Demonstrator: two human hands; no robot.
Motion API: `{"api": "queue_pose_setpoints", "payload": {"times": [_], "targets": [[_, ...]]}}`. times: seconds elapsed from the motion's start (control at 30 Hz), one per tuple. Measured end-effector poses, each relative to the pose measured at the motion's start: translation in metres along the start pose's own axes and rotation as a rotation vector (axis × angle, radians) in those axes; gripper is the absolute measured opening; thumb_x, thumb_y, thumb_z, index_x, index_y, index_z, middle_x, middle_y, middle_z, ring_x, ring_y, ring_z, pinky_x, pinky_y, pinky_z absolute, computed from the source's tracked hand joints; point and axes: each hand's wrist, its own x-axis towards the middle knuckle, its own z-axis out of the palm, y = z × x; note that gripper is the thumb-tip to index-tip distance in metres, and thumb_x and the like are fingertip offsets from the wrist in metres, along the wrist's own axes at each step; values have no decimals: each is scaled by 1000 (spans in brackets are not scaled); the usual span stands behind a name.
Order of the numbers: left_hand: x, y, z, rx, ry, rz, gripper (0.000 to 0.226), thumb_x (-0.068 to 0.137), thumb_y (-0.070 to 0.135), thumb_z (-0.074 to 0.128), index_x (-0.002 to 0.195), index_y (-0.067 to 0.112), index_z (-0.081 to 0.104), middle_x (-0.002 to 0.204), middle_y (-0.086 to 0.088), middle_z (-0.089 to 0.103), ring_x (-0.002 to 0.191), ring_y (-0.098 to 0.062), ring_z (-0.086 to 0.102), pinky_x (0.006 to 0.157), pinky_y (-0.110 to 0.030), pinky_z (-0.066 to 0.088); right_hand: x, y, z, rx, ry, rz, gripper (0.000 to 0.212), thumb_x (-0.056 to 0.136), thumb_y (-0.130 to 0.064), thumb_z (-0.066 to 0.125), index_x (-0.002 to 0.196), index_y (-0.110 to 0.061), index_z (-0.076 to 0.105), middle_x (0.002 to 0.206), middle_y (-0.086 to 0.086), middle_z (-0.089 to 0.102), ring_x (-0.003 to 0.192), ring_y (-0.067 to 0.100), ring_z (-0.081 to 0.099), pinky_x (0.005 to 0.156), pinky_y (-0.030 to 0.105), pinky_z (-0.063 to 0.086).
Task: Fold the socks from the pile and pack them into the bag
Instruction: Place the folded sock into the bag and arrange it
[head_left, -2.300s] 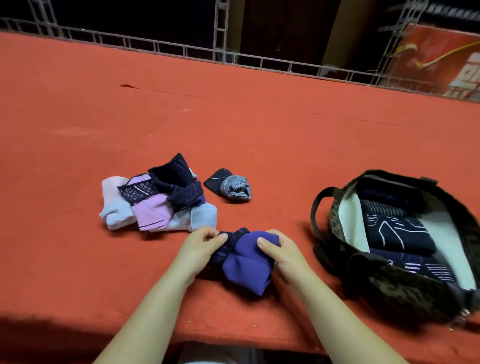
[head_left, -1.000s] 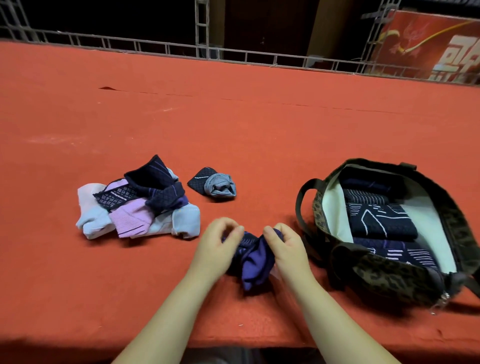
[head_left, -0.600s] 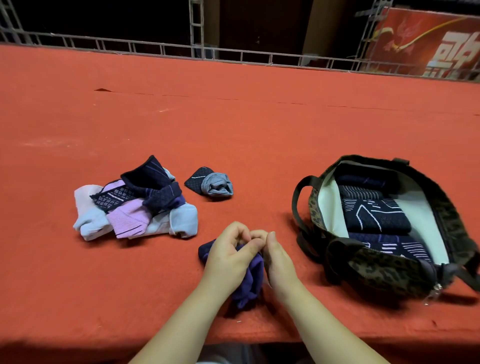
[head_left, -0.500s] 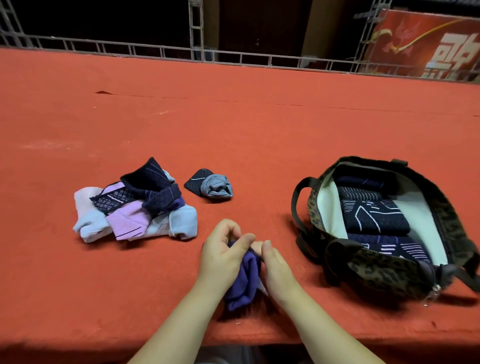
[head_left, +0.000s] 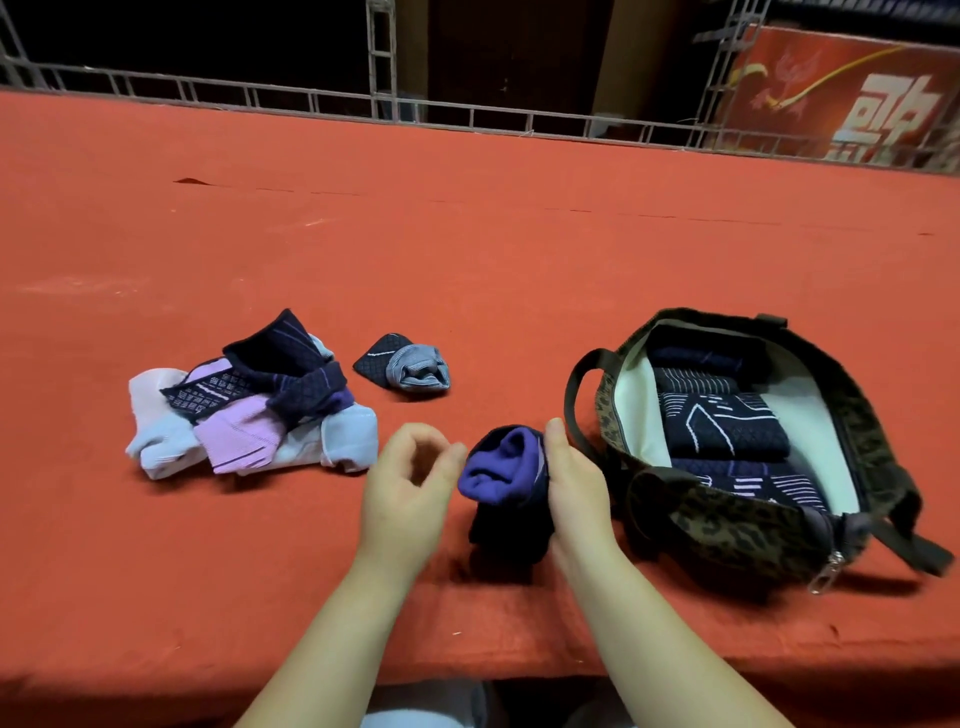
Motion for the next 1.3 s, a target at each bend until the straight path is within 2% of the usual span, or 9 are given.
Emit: {"api": "queue_pose_setpoints", "payload": {"times": [0.13, 0.27, 0.37, 0.6, 0.7, 0.83, 1.03, 1.17, 1.3], "targets": [[-21, 1, 1, 283, -383, 184, 14, 76, 37, 58, 81, 29, 67, 77, 19, 64, 76, 3, 58, 71, -12, 43, -14, -3, 6, 134, -92, 22, 49, 94, -47, 48, 83, -3, 68, 80, 12, 69, 76, 25, 63, 73, 35, 50], [-17, -8, -1, 219, -270, 183, 19, 75, 33, 59, 93, 34, 65, 95, 25, 60, 94, 0, 57, 85, -16, 44, -29, -1, 10, 145, -361, 57, 57, 97, -48, 38, 99, -2, 71, 92, 12, 72, 70, 21, 67, 57, 27, 52], [-9, -9, -2, 100, -222, 29, 18, 68, 39, 60, 85, 36, 58, 90, 15, 62, 84, -4, 59, 78, -18, 45, -35, -5, 8, 65, -345, 115, 45, 95, -47, 45, 93, -7, 66, 58, 0, 56, 37, 8, 46, 33, 15, 28], [0, -16, -1, 8, -452, -66, 23, 68, 35, 63, 67, 22, 44, 66, 13, 45, 66, -8, 41, 64, -20, 36, -25, -9, -12, -47, -501, 69, 53, 67, -60, 64, 89, -12, 69, 72, 4, 65, 61, 15, 61, 58, 26, 45], [6, -18, -1, -161, -326, -268, 26, 84, 27, 60, 72, 16, 39, 66, 2, 40, 65, -14, 36, 56, -25, 33, -14, -16, -35, -94, -681, 93, 64, 64, -59, 76, 101, -8, 68, 84, 5, 71, 70, 13, 67, 53, 21, 49], [28, -21, -8, -277, -131, -488, 42, 90, 37, 54, 95, -5, 48, 86, -15, 52, 80, -25, 44, 62, -33, 37, 3, -21, -55, -188, -641, 78, 35, 81, -41, 69, 80, -9, 55, 76, 0, 67, 74, 16, 61, 63, 22, 50], [43, 6, 5, -167, -356, -280, 21, 79, 35, 56, 66, 22, 45, 64, 3, 47, 64, -11, 41, 60, -26, 33, 16, -28, -54, -282, -474, -226, 37, 69, -50, 65, 82, -17, 57, 93, 3, 62, 86, 18, 57, 81, 33, 48], [57, 39, 15, -155, -603, -178, 13, 77, 24, 60, 70, 22, 49, 54, 7, 44, 53, -7, 38, 51, -16, 32, 10, -54, -41, -269, -715, -418, 40, 72, -36, 63, 110, -23, 60, 111, -10, 67, 111, 10, 59, 94, 25, 46], [79, 69, 10, -68, -654, -73, 10, 75, 25, 64, 70, 27, 54, 49, 4, 43, 48, -8, 32, 46, -19, 25, 11, -87, -29, -242, -879, -413, 30, 71, -18, 68, 100, -17, 61, 82, -1, 59, 79, 9, 54, 74, 20, 44]]}}
